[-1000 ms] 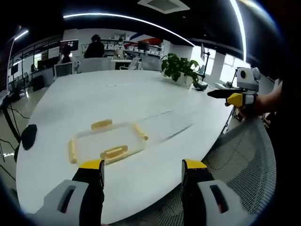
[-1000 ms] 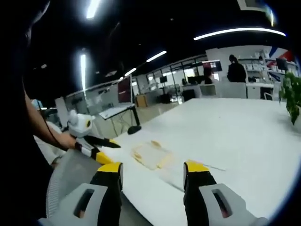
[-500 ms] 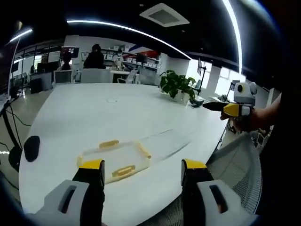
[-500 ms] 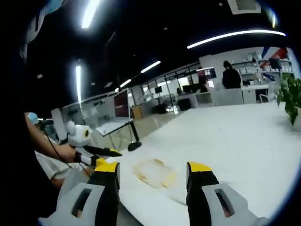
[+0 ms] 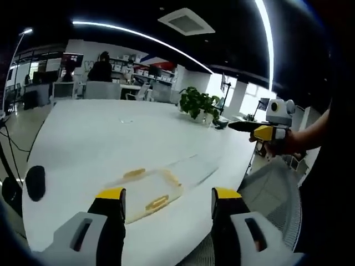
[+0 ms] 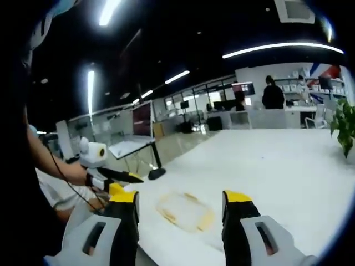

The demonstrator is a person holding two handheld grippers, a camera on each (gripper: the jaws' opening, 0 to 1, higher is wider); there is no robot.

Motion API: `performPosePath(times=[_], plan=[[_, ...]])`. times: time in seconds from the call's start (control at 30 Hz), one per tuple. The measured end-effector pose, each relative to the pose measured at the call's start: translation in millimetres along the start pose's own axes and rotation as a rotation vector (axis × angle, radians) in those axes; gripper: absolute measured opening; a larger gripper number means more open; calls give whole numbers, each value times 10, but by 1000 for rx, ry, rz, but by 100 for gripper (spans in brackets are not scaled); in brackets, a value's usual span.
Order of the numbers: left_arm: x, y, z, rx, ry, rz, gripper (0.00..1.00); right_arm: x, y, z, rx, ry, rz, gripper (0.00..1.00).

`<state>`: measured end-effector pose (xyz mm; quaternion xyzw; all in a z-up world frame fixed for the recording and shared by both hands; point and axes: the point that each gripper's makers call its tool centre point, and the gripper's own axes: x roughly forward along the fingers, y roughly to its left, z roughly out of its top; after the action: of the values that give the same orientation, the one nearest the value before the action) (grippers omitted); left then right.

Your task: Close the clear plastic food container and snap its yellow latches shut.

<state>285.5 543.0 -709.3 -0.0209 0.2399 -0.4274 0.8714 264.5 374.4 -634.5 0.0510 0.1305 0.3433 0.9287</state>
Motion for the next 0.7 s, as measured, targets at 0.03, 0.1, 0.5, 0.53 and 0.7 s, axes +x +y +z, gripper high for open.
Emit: performPosePath(times=[0.03, 0.1, 0.5, 0.53, 0.7], plan=[[-3, 25, -6, 4, 6, -1, 62, 21, -3, -2, -1, 1, -1, 60], [-7, 79, 12, 13, 1, -5, 62, 75, -12, -14, -4, 4, 1, 61], [25, 326, -5, 80, 45, -30, 63, 322, -162, -171, -53, 85, 33, 61], [32, 344, -36, 85, 64, -36, 63, 341, -166, -193, -61, 95, 39, 61], [87, 448, -141, 160, 133, -61, 62, 434, -154, -297, -122, 147, 88, 61]])
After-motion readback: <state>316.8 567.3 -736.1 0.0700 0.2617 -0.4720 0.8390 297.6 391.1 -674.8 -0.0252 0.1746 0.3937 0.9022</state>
